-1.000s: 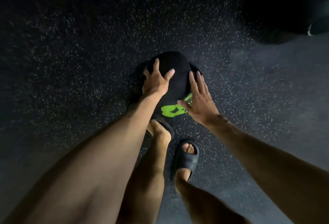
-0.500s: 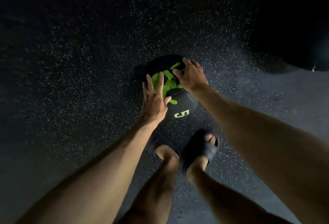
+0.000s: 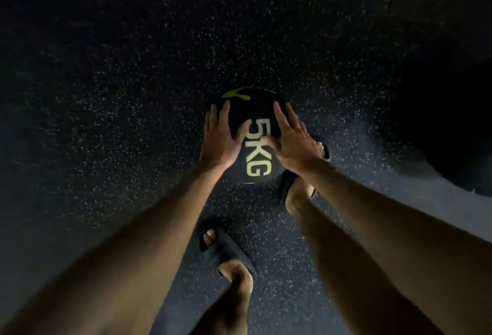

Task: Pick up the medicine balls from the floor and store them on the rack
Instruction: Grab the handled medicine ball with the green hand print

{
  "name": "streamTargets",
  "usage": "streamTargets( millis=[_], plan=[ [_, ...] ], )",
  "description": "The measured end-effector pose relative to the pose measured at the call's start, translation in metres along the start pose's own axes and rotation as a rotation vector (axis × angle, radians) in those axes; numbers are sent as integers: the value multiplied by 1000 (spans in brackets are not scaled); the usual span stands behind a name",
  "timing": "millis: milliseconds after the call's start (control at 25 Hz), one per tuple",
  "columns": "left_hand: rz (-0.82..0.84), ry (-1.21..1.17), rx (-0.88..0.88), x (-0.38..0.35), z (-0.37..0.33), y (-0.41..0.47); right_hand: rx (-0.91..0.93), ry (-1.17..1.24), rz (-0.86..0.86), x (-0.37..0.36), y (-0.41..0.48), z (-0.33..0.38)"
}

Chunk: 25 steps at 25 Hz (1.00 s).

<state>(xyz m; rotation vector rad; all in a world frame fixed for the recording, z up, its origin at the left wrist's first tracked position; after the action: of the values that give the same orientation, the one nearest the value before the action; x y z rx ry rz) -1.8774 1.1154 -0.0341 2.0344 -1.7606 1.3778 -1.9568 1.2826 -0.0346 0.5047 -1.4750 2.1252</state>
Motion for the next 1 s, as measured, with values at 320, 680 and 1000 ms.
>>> streamTargets(
  millis=[320,680,1000],
  plan=[
    [-37,78,28,13,-56,56,-141,226,72,73,83,17],
    [-89,28,-30,64,-65,155,-34,65,-52,90,83,40],
    [75,116,-131,87,-47,180,-321,191,-37,163,185,89]
  ],
)
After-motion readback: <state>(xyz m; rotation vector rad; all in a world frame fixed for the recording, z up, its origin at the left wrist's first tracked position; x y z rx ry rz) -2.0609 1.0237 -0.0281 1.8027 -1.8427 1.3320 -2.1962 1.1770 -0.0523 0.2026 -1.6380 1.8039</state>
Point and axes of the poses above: each hand's wrist, its own y-axis towards the middle knuckle, its own x-axis out of the back of the hand, z = x × y, the point moved 6 cm from there along y, towards the middle knuckle, and after that the axes turned 14 degrees about -x, right-handed, at the moved point
